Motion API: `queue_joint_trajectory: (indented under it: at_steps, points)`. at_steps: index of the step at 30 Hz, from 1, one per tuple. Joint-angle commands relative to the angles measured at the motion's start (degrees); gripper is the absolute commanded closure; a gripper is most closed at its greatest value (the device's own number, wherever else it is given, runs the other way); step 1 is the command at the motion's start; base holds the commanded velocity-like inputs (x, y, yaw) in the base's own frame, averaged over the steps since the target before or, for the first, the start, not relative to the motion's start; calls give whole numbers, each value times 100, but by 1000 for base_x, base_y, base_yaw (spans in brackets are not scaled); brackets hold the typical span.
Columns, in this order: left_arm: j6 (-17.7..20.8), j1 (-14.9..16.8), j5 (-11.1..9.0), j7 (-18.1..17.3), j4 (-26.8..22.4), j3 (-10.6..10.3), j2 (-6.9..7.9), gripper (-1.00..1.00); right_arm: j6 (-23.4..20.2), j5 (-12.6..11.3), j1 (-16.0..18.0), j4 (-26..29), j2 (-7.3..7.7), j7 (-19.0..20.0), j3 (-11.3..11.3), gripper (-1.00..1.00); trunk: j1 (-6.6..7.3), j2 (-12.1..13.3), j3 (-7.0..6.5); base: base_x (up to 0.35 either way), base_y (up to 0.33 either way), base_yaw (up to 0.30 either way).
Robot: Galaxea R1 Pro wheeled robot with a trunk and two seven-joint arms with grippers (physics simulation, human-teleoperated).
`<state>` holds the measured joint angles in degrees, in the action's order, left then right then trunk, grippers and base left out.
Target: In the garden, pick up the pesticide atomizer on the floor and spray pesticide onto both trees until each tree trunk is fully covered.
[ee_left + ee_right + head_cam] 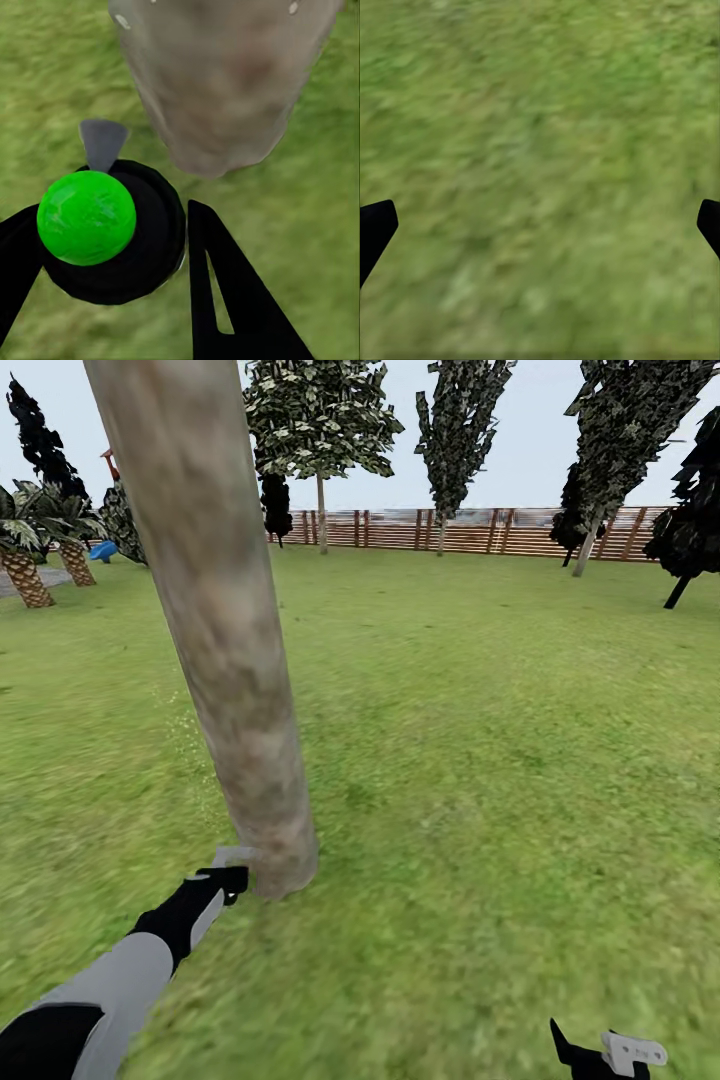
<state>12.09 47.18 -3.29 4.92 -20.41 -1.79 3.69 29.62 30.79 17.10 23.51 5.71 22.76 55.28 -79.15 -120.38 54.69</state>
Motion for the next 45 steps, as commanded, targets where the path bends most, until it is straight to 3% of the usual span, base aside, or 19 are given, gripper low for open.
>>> queue_joint_trajectory:
  at_steps: [1, 4, 7, 10, 11, 12, 13, 15, 18, 21, 25, 28, 31, 33, 35, 41, 45]
  points:
    - [55, -5, -82, -2, -102, 4, 98, 100, 0, 2, 0, -3, 0, 0, 0, -100, 0, 0, 0, 0, 0, 0]
    - [105, -7, -179, 0, -277, 10, 191, 100, 0, -2, -1, -3, 0, 0, 0, -100, 0, 0, 0, 0, 0, 0]
    - [251, -14, -189, -2, -321, -17, 128, 100, 0, 0, 0, -4, 0, 0, 0, -100, 0, 0, 0, 0, 0, 0]
    - [365, -26, -166, -8, -443, -34, -82, 100, 0, 0, 3, -3, 0, 0, 0, -100, 0, 0, 0, 0, 0, 0]
    - [448, -32, -152, -9, -596, -40, -279, 100, 0, 3, -3, -4, 0, 0, -3, -100, 0, 0, 0, 0, 0, 0]
    - [613, -33, -143, -11, -732, -47, -364, 100, 0, 2, -2, -3, 0, 0, -4, -100, 0, 0, 0, 0, 0, 0]
    - [727, -28, -151, -15, -877, -59, -375, 100, 0, 2, -1, -4, 0, 0, -2, -100, 0, 0, 0, 0, 0, 0]
    - [790, -30, -164, -88, -1000, -54, -324, 100, 0, 5, 0, -3, 0, 0, 0, -100, 0, 0, 0, 0, 0, 0]
    - [824, -33, -111, -912, -1055, -32, 212, 100, 0, 6, 0, -5, 0, 0, -5, -100, 0, 0, 0, 0, 0, 0]
    - [853, -21, -91, -1107, -1060, -48, 644, 100, 0, 6, 0, -68, 0, 0, -1, -100, 0, 0, 0, 0, 0, 0]
    - [1160, 6, -94, -1132, -1078, -96, 608, 100, 0, 6, 1, -83, 0, 0, 0, -100, 0, 0, 0, 0, 0, 0]
    - [1265, 44, -101, -1134, -1089, -446, 475, 100, 0, 4, 3, -84, 0, 0, 0, -100, 0, 0, 0, 0, 0, 0]
    - [1668, 6, -102, -1134, -1491, -585, 340, 100, -1, 0, 1, -81, 0, 0, 0, -100, 0, 0, 0, 0, 0, 0]
    - [1978, 22, -136, -1146, -1818, -586, 390, 100, 0, -2, 1, -77, 0, 0, 0, -100, 0, 0, 0, 0, 0, 0]
    - [2045, 38, -122, -1162, -1877, -574, 429, 100, 0, -3, 2, -78, 0, 0, 0, -100, 0, 0, 0, 0, 0, 0]
    - [2243, 224, -141, -1175, -1907, -543, 775, 100, 0, -3, -1, -77, 0, 0, 0, -100, 0, 0, 0, 0, 0, 0]
    - [2423, 221, -109, -1170, -2126, -574, 748, 100, 0, -3, -1, -78, 0, 0, 0, -100, 0, 0, 0, 0, 0, 0]
